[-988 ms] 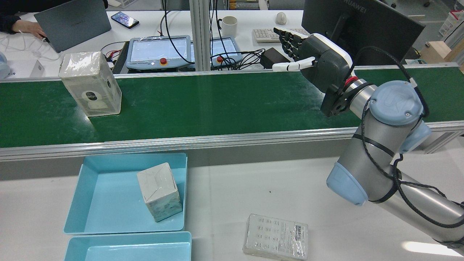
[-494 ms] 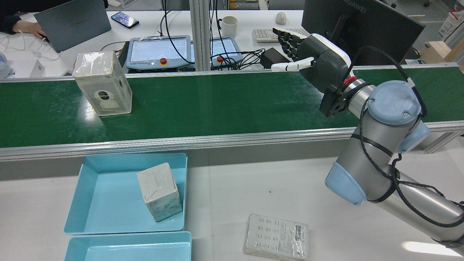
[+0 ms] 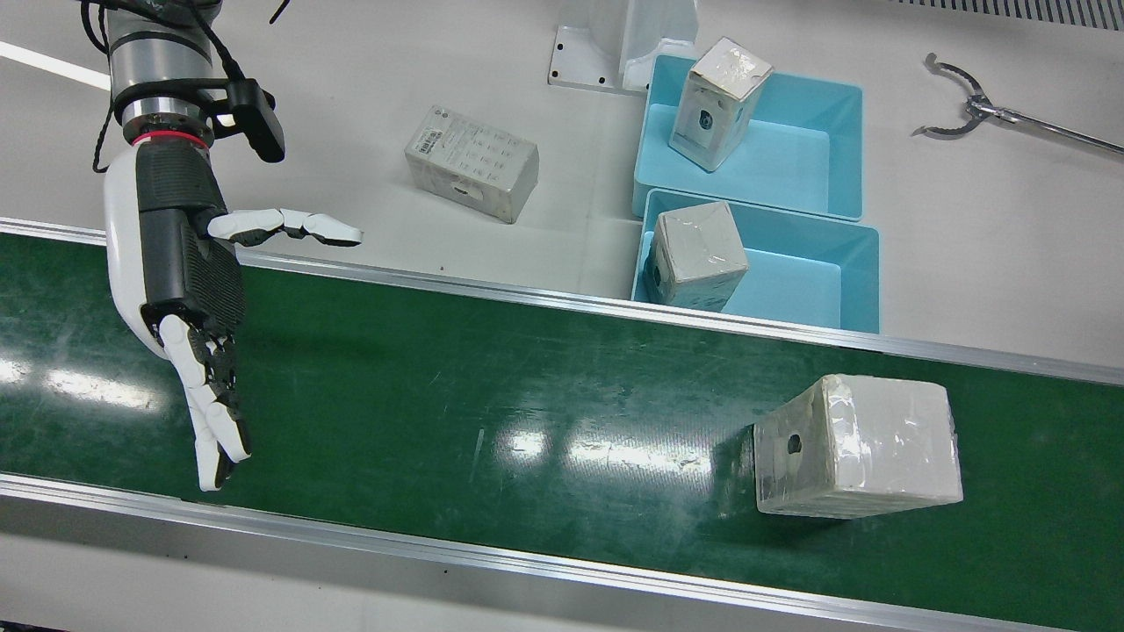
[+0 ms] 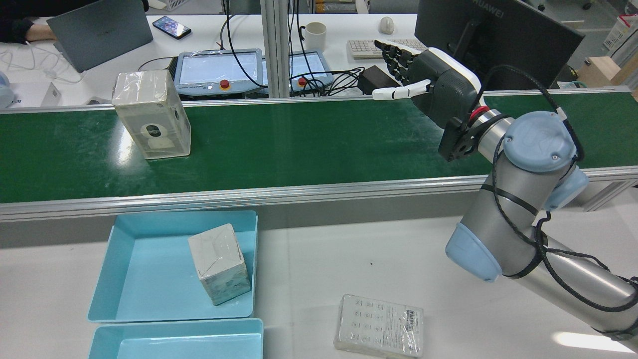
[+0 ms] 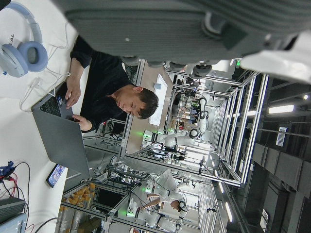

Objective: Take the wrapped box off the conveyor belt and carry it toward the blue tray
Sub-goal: 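Lower the right hand toward the belt in the wrapped box's path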

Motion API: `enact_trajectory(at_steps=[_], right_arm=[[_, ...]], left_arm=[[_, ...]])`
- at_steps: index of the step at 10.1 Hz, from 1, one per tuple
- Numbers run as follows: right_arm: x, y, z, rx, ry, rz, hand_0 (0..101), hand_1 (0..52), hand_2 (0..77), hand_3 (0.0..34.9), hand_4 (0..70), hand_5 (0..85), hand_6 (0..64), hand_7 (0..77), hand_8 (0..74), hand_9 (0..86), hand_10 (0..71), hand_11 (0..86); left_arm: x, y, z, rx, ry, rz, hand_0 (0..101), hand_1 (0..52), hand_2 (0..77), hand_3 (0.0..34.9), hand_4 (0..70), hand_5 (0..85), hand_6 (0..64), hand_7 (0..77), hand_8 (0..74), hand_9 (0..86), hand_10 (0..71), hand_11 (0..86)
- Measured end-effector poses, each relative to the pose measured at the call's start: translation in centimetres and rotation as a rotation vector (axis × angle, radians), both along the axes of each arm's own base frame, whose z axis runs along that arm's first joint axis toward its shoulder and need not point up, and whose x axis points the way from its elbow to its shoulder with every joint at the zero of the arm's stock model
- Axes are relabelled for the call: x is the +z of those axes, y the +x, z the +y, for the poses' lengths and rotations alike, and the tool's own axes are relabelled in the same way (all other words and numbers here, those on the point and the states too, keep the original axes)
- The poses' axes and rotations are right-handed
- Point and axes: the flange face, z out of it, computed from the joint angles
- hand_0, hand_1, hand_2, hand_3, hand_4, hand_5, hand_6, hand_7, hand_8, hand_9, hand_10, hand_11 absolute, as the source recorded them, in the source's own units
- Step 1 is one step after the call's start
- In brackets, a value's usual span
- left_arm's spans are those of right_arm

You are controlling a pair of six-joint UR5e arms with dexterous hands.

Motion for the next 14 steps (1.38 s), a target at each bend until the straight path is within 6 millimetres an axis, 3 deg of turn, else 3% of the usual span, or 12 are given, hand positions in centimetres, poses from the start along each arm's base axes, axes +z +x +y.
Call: enact_trajectory(at_steps=[8,14], right_arm=[[1.6,-1.5,-0.4,-0.016,-0.011,0.007,47,15.3,16.9,0.0,6.5,6.0,0.0,0.0,3.3,2.7,1.1,3.3],[3.8,-4.8,-1.0,-0.05,-0.021,0.018,47,15.3,15.8,0.0,7.1,6.0,0.0,0.0,3.3,2.7,1.1,2.7]], left_arm=[[0.0,0.0,0.0,0.0,0.0,0.0,0,0.0,1.1,0.0,0.0,1.1,0.0,0.5,0.0,0.0,0.0,0.0],[0.0,0.0,0.0,0.0,0.0,0.0,0,0.0,0.5,0.0,0.0,1.1,0.0,0.0,0.0,0.0,0.0,0.0]])
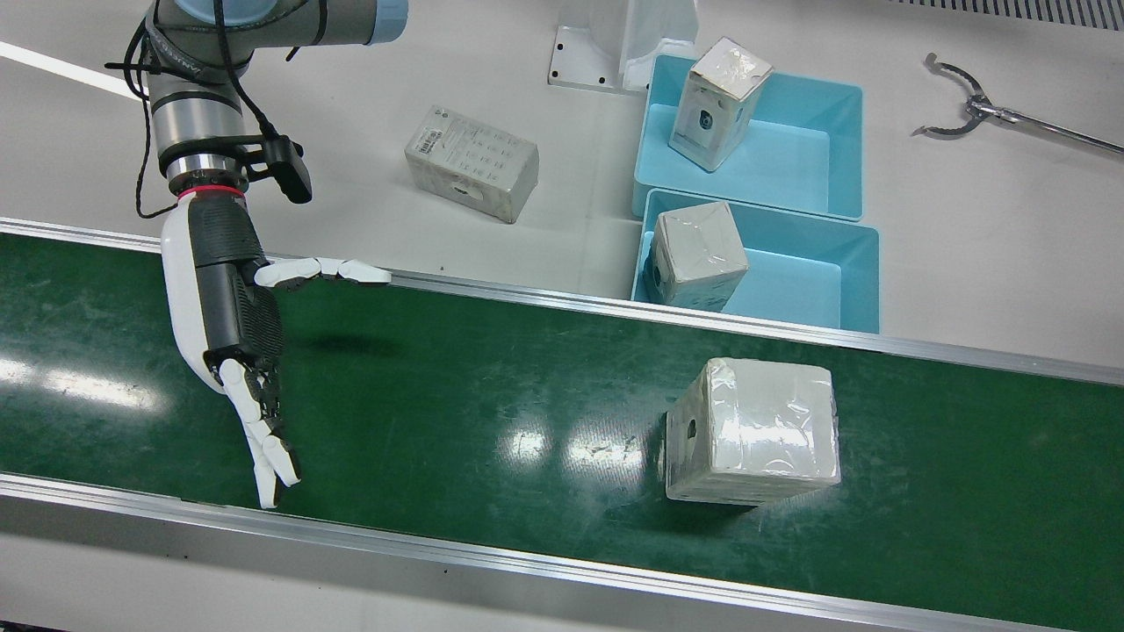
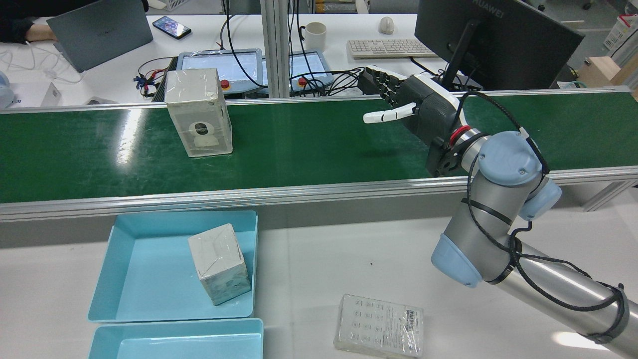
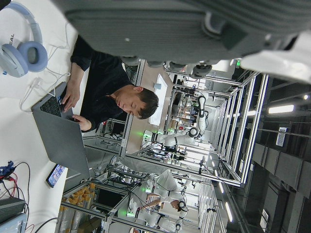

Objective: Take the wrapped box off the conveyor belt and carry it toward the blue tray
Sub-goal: 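Lower the right hand toward the belt in the wrapped box's path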

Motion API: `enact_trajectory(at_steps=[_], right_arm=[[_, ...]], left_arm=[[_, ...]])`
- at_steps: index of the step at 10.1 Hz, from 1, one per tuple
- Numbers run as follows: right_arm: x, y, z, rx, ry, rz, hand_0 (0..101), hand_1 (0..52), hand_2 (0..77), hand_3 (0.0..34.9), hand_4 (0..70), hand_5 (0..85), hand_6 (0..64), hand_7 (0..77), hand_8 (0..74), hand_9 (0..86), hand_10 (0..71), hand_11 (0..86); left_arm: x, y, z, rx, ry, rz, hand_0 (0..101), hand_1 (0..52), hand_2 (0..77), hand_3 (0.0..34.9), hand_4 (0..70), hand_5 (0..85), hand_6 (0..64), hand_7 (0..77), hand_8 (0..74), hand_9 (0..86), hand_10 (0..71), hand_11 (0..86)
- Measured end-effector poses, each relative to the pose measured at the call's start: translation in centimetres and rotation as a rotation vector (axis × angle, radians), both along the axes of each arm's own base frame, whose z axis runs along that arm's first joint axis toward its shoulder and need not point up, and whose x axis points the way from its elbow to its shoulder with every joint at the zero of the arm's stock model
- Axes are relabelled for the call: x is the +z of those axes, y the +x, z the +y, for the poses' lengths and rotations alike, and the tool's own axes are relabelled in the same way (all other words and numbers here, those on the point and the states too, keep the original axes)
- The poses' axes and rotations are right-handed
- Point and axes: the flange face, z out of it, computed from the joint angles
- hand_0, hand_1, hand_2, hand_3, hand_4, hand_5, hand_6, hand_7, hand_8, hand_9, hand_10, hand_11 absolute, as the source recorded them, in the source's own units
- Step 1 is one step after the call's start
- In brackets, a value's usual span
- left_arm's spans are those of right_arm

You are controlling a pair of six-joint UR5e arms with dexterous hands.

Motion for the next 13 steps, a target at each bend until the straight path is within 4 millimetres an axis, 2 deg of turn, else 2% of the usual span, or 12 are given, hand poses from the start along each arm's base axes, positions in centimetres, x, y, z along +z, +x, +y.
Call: enact_trajectory(at_steps=[1,4,6,7,13], right_arm=[[0.2,-0.6,-0.1,-0.005,0.011,-0.006,47,15.3,15.8,0.0,7.1,3.8,0.0,0.0,3.3,2.7,1.1,2.7],[1.6,-2.2,-1.1,-0.013,0.06,-0.043,47,15.3,15.8,0.0,7.1,4.4,0.0,0.0,3.3,2.7,1.1,2.2],[2.0,-2.5,-1.5,-0.004,0.077,-0.051,47,15.3,15.8,0.0,7.1,2.2,0.0,0.0,3.3,2.7,1.1,3.8],[2.1,-2.5,-1.6,0.008,0.082,-0.05,47,14.2,14.2,0.0,7.1,1.6,0.0,0.0,4.4,3.3,1.1,4.9],[2.4,-0.3,-2.2,0.051,0.083,-0.052,46,13.1,15.8,0.0,4.4,0.5,0.0,0.0,5.5,4.4,2.7,4.9]], left_arm=[[0.0,0.0,0.0,0.0,0.0,0.0,0,0.0,0.5,0.0,0.0,1.1,0.0,0.0,0.0,0.0,0.5,0.0],[0.0,0.0,0.0,0.0,0.0,0.0,0,0.0,0.5,0.0,0.0,1.1,0.0,0.0,0.0,0.0,0.5,0.0],[0.0,0.0,0.0,0.0,0.0,0.0,0,0.0,0.5,0.0,0.0,1.1,0.0,0.0,0.0,0.0,0.5,0.0],[0.0,0.0,0.0,0.0,0.0,0.0,0,0.0,0.5,0.0,0.0,1.1,0.0,0.0,0.0,0.0,0.5,0.0],[0.0,0.0,0.0,0.0,0.0,0.0,0,0.0,1.1,0.0,0.0,1.1,0.0,0.0,0.0,0.0,0.0,0.0]])
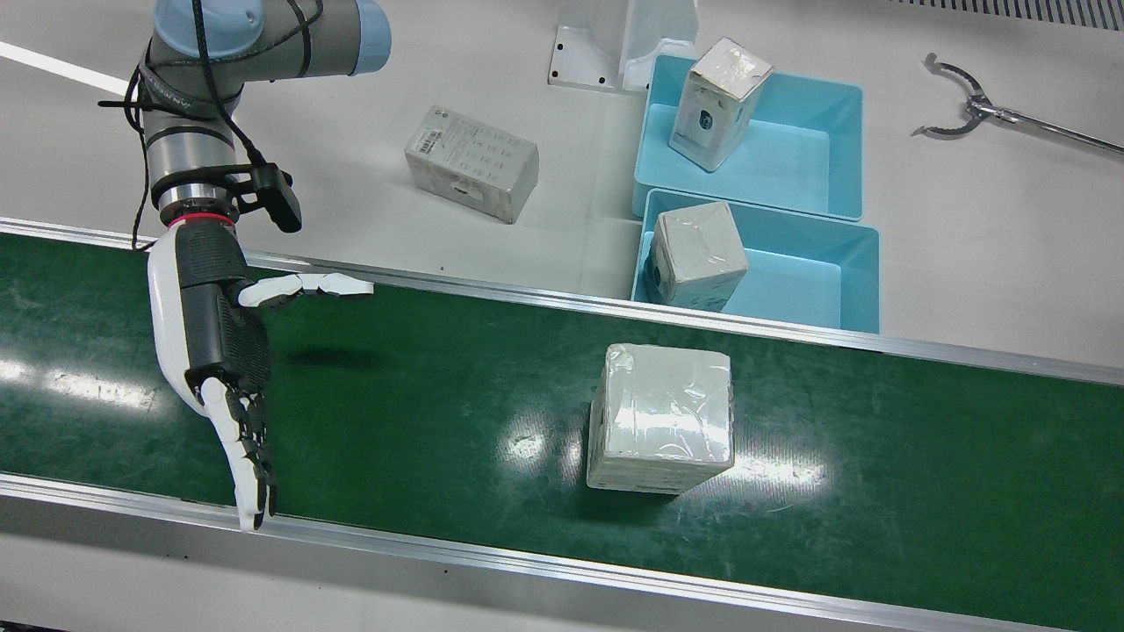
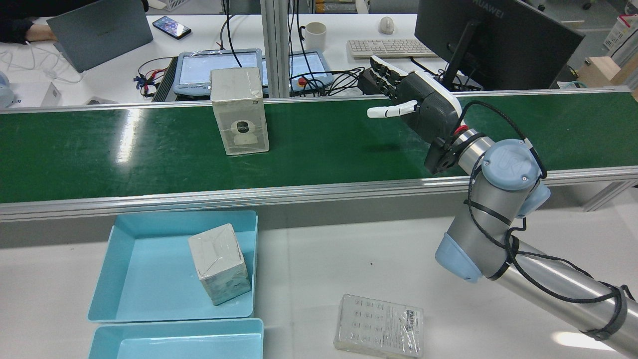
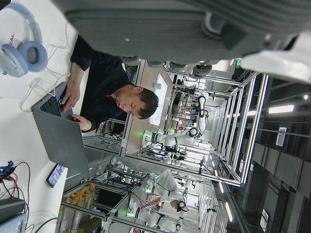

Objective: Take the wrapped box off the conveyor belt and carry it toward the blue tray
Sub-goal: 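Lower the right hand toward the belt in the wrapped box's path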

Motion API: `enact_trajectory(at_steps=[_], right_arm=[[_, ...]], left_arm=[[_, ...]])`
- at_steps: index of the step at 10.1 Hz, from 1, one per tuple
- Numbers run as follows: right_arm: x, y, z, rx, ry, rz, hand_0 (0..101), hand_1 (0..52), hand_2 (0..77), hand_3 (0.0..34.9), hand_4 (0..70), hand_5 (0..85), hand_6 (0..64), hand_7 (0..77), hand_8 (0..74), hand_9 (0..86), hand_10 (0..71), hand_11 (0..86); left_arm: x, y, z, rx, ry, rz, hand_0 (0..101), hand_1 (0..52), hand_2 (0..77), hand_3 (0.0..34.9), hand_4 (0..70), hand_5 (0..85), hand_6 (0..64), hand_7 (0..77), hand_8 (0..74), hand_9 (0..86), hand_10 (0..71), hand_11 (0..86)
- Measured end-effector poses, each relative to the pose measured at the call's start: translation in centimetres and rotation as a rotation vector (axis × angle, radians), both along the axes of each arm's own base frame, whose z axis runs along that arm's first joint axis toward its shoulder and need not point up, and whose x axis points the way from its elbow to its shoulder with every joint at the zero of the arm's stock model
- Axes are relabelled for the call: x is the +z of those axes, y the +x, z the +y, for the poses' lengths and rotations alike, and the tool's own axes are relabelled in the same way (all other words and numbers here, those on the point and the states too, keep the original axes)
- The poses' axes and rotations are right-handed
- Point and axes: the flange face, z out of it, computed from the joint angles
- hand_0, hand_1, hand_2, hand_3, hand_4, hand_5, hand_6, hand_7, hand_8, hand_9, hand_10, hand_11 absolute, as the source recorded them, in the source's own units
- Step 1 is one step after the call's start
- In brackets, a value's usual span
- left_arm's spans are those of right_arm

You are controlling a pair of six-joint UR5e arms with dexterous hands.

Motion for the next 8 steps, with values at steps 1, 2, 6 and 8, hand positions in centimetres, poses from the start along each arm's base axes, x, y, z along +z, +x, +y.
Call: enact_trajectory(at_steps=[1,2,6,8], right_arm=[[0.0,0.36,-0.09,0.005,0.0,-0.002,46,13.1,15.8,0.0,5.4,0.5,0.0,0.0,5.5,4.4,1.6,2.7],[-0.17,0.71,-0.15,0.009,0.003,-0.006,46,13.1,15.8,0.0,5.4,0.5,0.0,0.0,5.5,4.4,1.6,2.7],[-0.63,1.07,-0.08,0.013,0.011,-0.014,46,13.1,15.8,0.0,7.6,0.5,0.0,0.0,4.4,3.3,0.0,1.6],[-0.55,1.1,-0.1,0.013,0.01,-0.013,46,13.1,15.8,0.0,7.6,0.5,0.0,0.0,4.4,3.3,0.0,1.6]], left_arm=[[0.0,0.0,0.0,0.0,0.0,0.0,0,0.0,1.1,0.0,0.0,1.1,0.0,0.0,0.0,0.0,0.0,0.0],[0.0,0.0,0.0,0.0,0.0,0.0,0,0.0,0.5,0.0,0.0,1.1,0.0,0.0,0.0,0.0,0.0,0.0],[0.0,0.0,0.0,0.0,0.0,0.0,0,0.0,0.5,0.0,0.0,1.1,0.0,0.0,0.0,0.0,0.5,0.0],[0.0,0.0,0.0,0.0,0.0,0.0,0,0.0,1.1,0.0,0.0,1.1,0.0,0.0,0.0,0.0,0.5,0.0]])
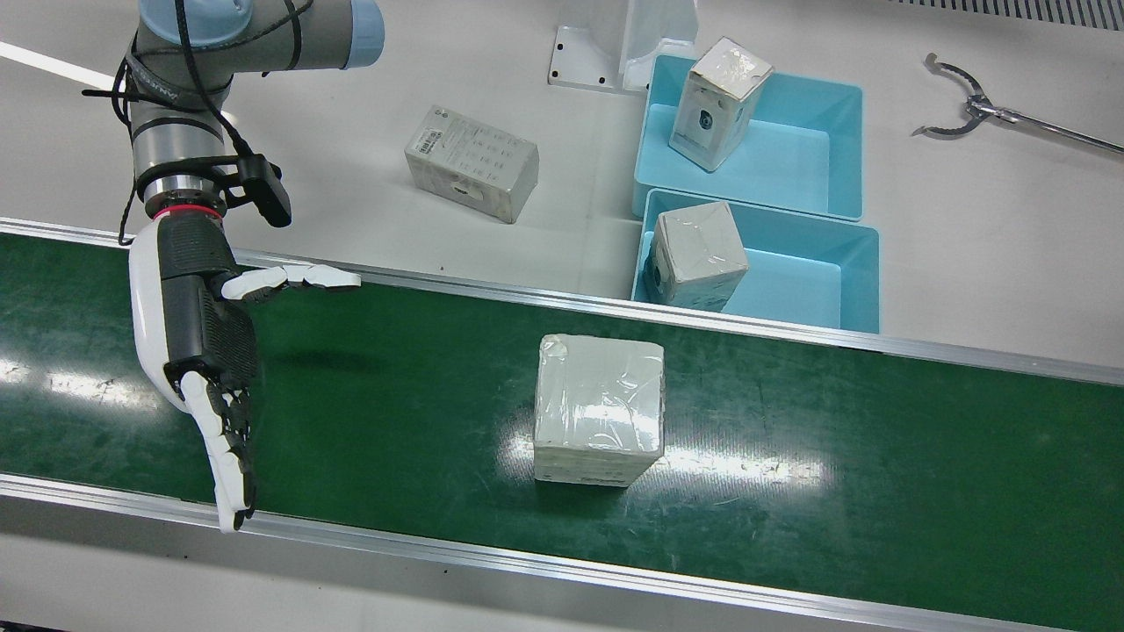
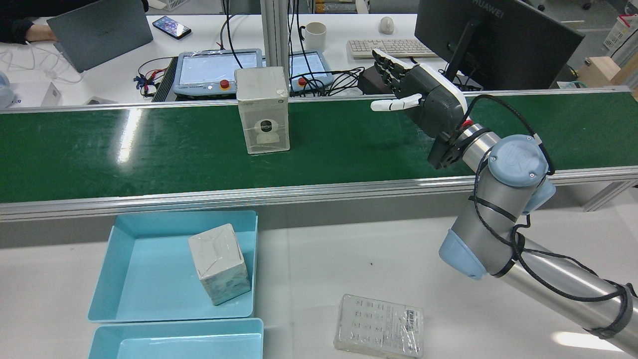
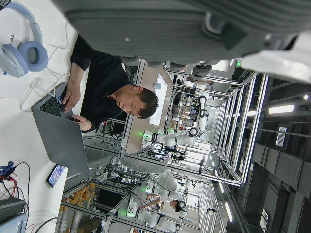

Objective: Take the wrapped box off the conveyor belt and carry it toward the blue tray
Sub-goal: 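Lower the right hand toward the belt in the wrapped box's path, then close the right hand fingers around the wrapped box on the belt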

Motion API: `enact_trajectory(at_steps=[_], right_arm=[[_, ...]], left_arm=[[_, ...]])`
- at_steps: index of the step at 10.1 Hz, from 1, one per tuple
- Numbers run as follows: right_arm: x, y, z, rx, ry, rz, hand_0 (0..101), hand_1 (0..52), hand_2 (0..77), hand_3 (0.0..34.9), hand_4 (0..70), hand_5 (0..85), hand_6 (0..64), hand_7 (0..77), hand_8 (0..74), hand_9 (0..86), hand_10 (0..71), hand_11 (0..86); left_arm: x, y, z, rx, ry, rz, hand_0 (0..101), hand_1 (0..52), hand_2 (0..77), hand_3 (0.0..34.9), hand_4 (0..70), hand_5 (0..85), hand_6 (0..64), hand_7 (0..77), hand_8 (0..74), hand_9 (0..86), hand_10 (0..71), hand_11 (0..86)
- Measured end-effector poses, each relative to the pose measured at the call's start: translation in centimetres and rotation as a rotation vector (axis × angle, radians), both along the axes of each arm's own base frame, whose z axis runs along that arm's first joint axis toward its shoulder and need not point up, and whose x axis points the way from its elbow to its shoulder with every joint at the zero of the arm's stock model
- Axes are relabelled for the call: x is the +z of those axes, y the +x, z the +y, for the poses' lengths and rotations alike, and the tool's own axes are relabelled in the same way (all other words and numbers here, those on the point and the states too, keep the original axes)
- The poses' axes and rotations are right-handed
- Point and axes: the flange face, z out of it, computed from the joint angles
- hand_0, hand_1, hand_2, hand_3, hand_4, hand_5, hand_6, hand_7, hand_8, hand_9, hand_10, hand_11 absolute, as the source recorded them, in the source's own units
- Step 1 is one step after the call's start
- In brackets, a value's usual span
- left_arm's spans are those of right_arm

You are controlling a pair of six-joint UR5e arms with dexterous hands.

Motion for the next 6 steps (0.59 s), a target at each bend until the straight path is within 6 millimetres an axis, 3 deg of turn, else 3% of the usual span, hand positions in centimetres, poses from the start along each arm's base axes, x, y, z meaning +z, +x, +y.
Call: enact_trajectory(at_steps=[6], right_arm=[[0.5,-3.0,1.0,-0.043,-0.01,0.016,46,13.1,15.8,0.0,8.2,2.7,0.0,0.0,4.4,3.3,0.0,1.6]], left_arm=[[0.0,0.0,0.0,0.0,0.0,0.0,0,0.0,1.1,0.0,0.0,1.1,0.0,0.0,0.0,0.0,0.5,0.0]])
